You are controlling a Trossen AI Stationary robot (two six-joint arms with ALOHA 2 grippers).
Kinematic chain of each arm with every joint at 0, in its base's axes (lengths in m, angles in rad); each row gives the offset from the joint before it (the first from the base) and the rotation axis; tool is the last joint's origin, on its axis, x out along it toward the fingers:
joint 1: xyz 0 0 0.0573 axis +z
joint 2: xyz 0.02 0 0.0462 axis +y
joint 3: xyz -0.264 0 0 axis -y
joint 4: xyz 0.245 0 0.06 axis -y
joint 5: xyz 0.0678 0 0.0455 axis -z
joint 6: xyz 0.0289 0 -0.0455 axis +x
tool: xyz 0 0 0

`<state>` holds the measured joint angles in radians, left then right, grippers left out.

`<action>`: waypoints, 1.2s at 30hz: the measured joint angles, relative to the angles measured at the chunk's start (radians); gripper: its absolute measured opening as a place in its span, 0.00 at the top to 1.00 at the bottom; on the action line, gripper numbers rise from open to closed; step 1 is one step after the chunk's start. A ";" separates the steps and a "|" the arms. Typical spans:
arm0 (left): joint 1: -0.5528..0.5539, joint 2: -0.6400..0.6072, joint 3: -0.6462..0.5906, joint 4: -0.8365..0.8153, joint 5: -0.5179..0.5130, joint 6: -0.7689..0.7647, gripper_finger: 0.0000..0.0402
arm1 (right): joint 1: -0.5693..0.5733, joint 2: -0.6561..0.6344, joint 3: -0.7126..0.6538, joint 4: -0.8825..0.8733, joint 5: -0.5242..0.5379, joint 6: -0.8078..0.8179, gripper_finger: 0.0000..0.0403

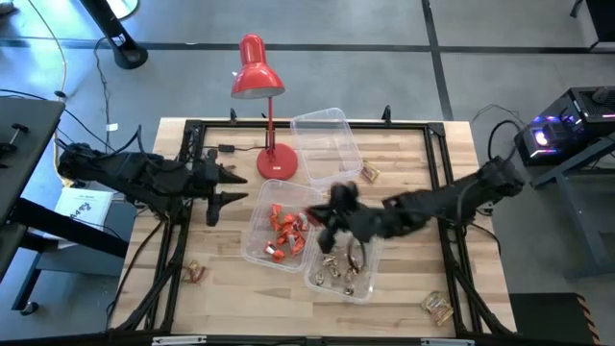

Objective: Sort candy
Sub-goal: Put the orange chocolate bar into the bottom left transparent bin, then put the gold chocolate pack into the top transparent bin

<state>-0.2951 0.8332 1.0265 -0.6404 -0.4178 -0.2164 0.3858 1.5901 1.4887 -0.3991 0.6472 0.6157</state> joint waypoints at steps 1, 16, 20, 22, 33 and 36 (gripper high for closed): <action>0.000 0.012 0.011 -0.014 0.009 0.016 0.60 | -0.030 0.014 0.000 0.048 -0.026 -0.017 0.95; 0.020 0.129 0.061 -0.698 -0.064 -0.523 0.60 | -0.172 0.196 -0.002 0.172 -0.301 -0.037 0.52; 0.100 0.138 -0.057 -0.722 -0.026 -0.631 0.60 | -0.177 0.164 -0.002 0.150 -0.298 -0.052 0.50; 0.177 0.144 -0.108 -0.663 0.018 -0.594 0.60 | -0.186 0.149 -0.002 0.145 -0.295 -0.057 0.50; 0.779 0.350 -0.214 -0.432 0.169 -0.141 0.60 | -0.229 0.137 -0.001 0.127 -0.370 -0.067 0.50; 0.882 0.427 -0.214 -0.381 0.200 -0.022 0.60 | -0.226 0.137 -0.001 0.125 -0.370 -0.066 0.50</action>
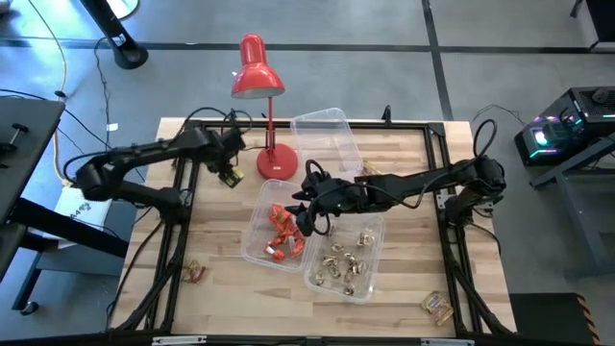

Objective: Sort candy
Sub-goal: Put the gold chocolate pack into the top transparent bin

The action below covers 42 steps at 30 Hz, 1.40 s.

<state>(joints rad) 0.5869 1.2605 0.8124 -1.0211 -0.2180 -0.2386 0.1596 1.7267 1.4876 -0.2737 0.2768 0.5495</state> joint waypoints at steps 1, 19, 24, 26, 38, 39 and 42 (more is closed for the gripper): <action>0.025 0.022 0.000 0.023 -0.001 0.035 0.60 | 0.002 0.000 0.000 0.001 0.000 0.000 0.50; 0.126 0.349 0.002 0.126 0.069 0.224 0.93 | 0.009 -0.004 0.000 -0.008 0.001 0.019 0.50; 0.094 0.176 0.000 0.055 0.109 0.192 0.97 | 0.019 -0.074 0.000 -0.047 0.015 -0.015 0.50; 0.078 0.078 0.000 0.015 0.116 0.170 0.99 | 0.030 -0.127 0.000 -0.066 0.048 -0.029 0.50; -0.269 -0.476 0.000 0.104 0.396 -0.205 1.00 | 0.158 -0.387 0.002 -0.173 0.404 -0.087 0.50; -0.312 -0.489 0.000 0.158 0.379 -0.247 1.00 | 0.170 -0.398 0.002 -0.184 0.433 -0.088 0.50; -0.425 -0.474 0.000 0.366 0.290 -0.317 1.00 | 0.193 -0.418 0.002 -0.208 0.508 -0.089 0.50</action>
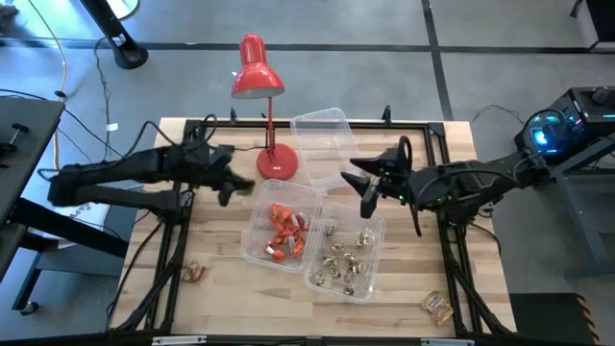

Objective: Sort candy
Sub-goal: Put the gold chocolate pack into the top transparent bin

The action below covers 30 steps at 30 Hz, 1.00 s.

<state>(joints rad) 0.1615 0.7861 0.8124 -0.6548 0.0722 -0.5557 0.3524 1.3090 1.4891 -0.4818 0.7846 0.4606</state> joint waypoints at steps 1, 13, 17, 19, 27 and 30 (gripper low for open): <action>-0.030 0.020 0.000 0.085 -0.035 -0.003 1.00 | 0.004 -0.004 0.000 -0.008 0.014 -0.001 0.50; -0.092 0.534 0.000 0.951 -0.300 0.330 1.00 | 0.001 -0.004 0.000 -0.014 0.042 -0.033 0.50; -0.041 0.678 0.002 1.186 -0.403 0.423 1.00 | 0.001 -0.004 0.000 -0.012 0.041 -0.015 0.50; -0.015 0.734 0.030 1.196 -0.418 0.427 0.99 | 0.001 -0.004 0.000 -0.009 0.041 -0.014 0.50; 0.010 0.820 0.227 0.922 -0.362 0.538 0.78 | 0.002 -0.004 0.000 -0.007 0.041 -0.005 0.50; 0.005 0.787 0.290 0.735 -0.362 0.536 0.69 | 0.002 -0.004 0.000 -0.007 0.041 -0.005 0.50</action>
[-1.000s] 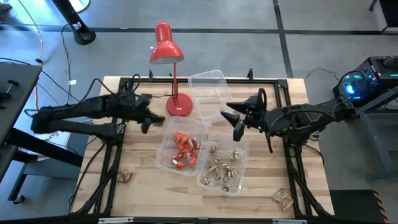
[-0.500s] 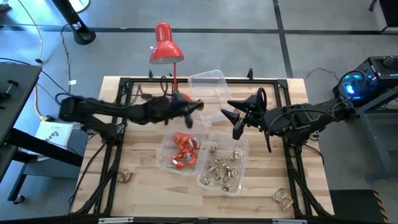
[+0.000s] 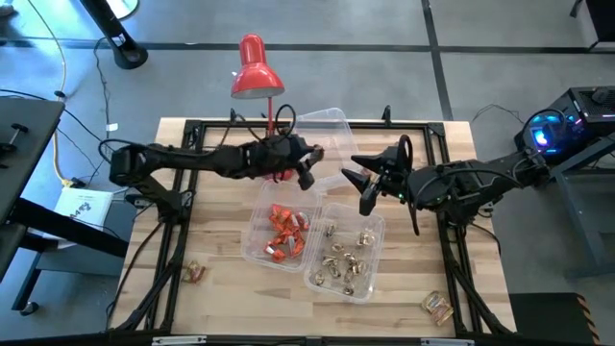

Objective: Sort candy
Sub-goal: Put the gold chocolate pack into the top transparent bin

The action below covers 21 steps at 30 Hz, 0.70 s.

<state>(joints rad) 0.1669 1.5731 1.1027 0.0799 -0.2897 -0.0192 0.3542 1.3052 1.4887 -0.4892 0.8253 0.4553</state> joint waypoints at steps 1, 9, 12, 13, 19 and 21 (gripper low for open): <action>-0.003 -0.014 0.016 -0.070 0.000 -0.003 0.66 | 0.000 0.000 0.000 0.000 0.000 -0.001 0.50; 0.010 -0.095 0.032 -0.125 0.002 -0.002 0.53 | -0.001 0.000 0.000 -0.005 -0.003 -0.019 0.50; 0.035 -0.061 0.035 0.037 0.033 -0.012 0.53 | -0.001 0.000 0.000 -0.007 0.005 -0.019 0.50; 0.041 -0.041 0.035 0.066 0.039 -0.013 0.53 | -0.001 0.000 0.000 -0.007 0.005 -0.017 0.50; 0.066 0.087 0.066 -0.162 0.081 -0.143 0.53 | 0.015 0.000 -0.001 -0.008 0.005 -0.004 0.50; 0.064 0.104 0.080 -0.178 0.102 -0.188 0.53 | 0.022 0.000 -0.001 -0.008 0.005 -0.004 0.50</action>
<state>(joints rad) 0.2310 1.6775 1.1831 -0.0981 -0.1881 -0.2070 0.3764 1.3056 1.4879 -0.4969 0.8305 0.4515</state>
